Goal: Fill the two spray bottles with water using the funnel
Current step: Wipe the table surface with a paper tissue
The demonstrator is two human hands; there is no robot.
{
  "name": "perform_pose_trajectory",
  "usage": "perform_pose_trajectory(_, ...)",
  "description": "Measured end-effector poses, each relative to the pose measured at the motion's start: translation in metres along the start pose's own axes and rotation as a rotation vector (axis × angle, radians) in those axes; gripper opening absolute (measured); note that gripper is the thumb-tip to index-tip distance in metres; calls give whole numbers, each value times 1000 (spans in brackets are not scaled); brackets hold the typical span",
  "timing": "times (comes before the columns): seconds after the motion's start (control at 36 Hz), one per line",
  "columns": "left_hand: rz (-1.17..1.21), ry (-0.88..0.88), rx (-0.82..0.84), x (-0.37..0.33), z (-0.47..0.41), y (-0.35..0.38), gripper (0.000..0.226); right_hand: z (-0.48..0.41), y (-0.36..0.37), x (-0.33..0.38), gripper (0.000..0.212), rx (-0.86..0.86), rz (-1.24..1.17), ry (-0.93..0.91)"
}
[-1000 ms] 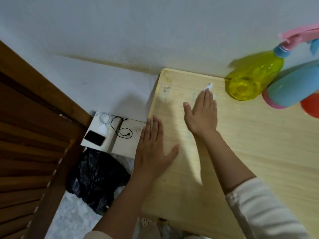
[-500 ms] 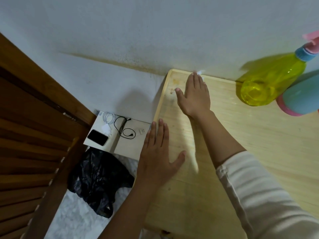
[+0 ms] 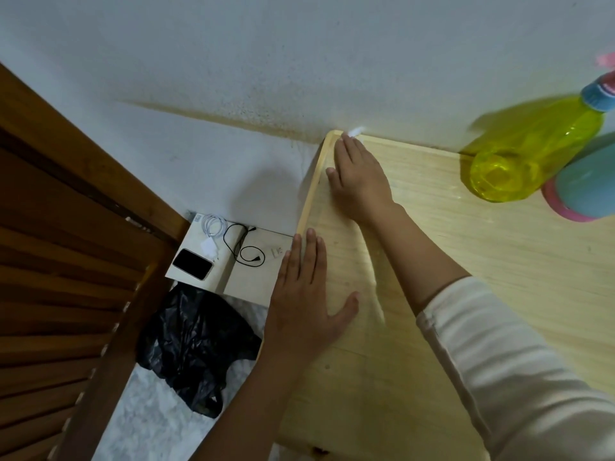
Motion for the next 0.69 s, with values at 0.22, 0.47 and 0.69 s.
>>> perform_pose_trajectory(0.22, 9, -3, 7, 1, -1, 1, 92, 8, -2, 30, 50, 16, 15, -314)
perform_pose_trajectory(0.47, 2, -9, 15, 2, -1, 0, 93, 67, -7, -10, 49, 5, -7, -329)
perform_pose_trajectory(0.69, -13, 1, 32, 2, 0, 1, 95, 134, -15, -82, 56, -35, -46, 141)
Point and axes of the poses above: each hand's wrist, its own z-axis away from the middle knuckle, its own y-axis out of the palm, x = y × z, the point moved 10 cm from there along -z, towards the middle knuckle, and after that the axes turned 14 degrees about z, right-handed, at the moved point
